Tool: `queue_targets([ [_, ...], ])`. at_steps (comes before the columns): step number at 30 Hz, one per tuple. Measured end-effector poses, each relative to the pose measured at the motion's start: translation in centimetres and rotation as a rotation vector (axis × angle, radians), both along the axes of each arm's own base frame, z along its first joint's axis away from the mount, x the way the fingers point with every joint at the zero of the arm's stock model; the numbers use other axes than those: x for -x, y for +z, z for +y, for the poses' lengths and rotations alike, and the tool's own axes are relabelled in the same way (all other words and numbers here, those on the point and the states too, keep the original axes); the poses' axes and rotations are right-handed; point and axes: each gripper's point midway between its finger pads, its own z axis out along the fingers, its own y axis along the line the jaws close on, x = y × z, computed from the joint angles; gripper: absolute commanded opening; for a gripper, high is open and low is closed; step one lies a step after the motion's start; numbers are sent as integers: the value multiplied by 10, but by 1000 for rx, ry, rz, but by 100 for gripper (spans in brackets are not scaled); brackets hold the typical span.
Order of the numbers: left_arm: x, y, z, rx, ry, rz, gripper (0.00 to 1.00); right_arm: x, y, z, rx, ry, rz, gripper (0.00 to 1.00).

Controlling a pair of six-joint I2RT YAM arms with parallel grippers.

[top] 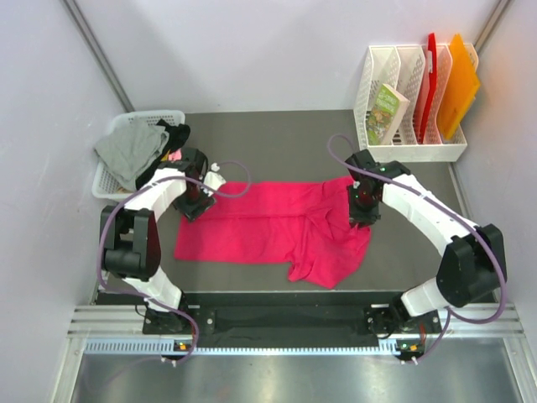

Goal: Fold and stack the t-shirts
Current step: Fold the flattened tshirt in 1/3 of the way

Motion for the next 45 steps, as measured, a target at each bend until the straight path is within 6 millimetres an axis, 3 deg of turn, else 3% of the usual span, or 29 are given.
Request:
queue_targets([
  [5, -1, 8, -2, 13, 17, 2, 76, 6, 7, -1, 10, 13, 33, 24],
  [7, -12, 23, -5, 26, 21, -27, 76, -10, 20, 2, 1, 7, -3, 21],
  [9, -39, 45, -13, 53, 27, -99, 75, -34, 34, 8, -15, 2, -55, 19],
  [13, -77, 64, -26, 78, 21, -182, 73, -76, 34, 23, -42, -2, -108, 15],
  [15, -85, 56, -34, 81, 13, -168, 72, -86, 19, 32, -53, 4, -88, 15],
  [19, -88, 20, -47, 73, -3, -78, 70, -86, -10, 45, -67, 23, -8, 19],
  [23, -87, -15, -57, 66, -10, 5, 69, -77, -20, 61, -99, 62, 29, 22],
  [26, -86, -27, -58, 63, 0, 31, 69, -69, -25, 68, -115, 80, 52, 25],
  [33, -89, -34, -58, 59, 5, 30, 68, -64, -32, 71, -139, 85, 68, 37],
  [45, -83, -42, -56, 61, 8, 20, 68, -66, -40, 75, -155, 89, 64, 31],
])
